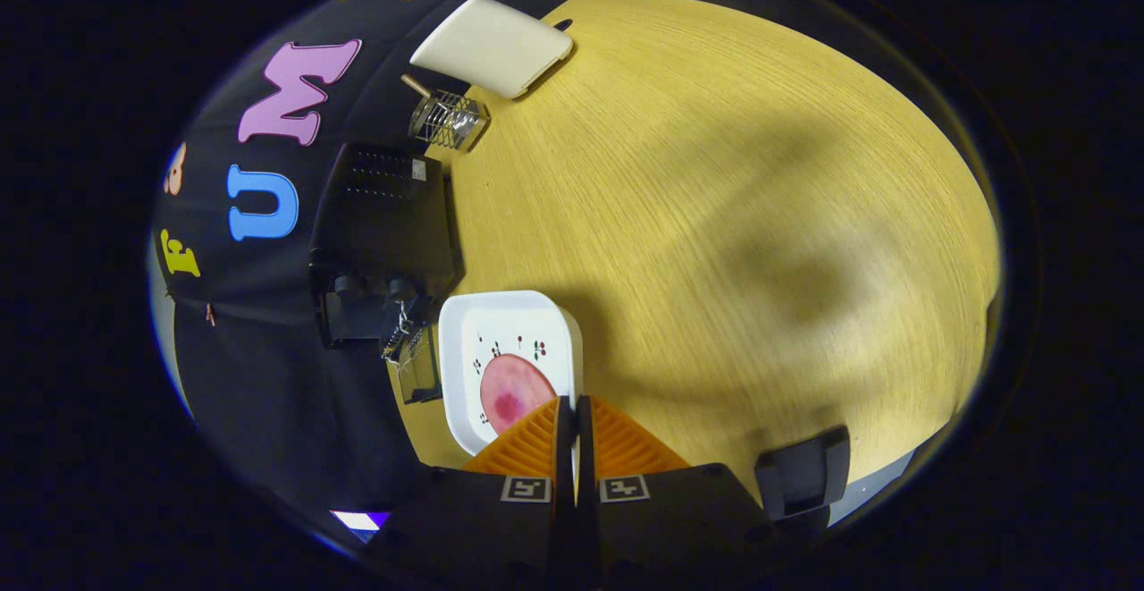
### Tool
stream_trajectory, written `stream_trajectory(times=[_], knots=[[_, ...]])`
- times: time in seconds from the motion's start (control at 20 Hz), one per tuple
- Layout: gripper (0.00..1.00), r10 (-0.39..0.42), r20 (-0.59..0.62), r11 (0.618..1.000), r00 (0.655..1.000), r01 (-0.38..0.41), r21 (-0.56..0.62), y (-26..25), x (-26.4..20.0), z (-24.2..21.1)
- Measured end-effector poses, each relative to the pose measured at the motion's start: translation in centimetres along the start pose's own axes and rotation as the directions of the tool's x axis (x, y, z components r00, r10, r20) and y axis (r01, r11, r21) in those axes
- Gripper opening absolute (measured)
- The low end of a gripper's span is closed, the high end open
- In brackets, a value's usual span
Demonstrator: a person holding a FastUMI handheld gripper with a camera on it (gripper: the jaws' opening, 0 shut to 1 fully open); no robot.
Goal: Open the toaster oven, put the food inside, and close the toaster oven door.
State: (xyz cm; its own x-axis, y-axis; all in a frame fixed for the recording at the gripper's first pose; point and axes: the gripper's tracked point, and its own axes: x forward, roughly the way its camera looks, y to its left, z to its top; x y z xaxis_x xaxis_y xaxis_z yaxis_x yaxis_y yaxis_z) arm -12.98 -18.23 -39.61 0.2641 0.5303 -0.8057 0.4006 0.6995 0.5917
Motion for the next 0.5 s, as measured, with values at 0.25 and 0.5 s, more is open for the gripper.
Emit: stream_trajectory(times=[0.25, 0.5], knots=[[0.05, 0.006, 0.042, 1.0, 0.999, -0.007, 0.019, 4.5, -0.3, -3.6], [0.05, 0.006, 0.057, 0.999, 0.998, -0.008, 0.032, 9.2, 1.6, -7.8]])
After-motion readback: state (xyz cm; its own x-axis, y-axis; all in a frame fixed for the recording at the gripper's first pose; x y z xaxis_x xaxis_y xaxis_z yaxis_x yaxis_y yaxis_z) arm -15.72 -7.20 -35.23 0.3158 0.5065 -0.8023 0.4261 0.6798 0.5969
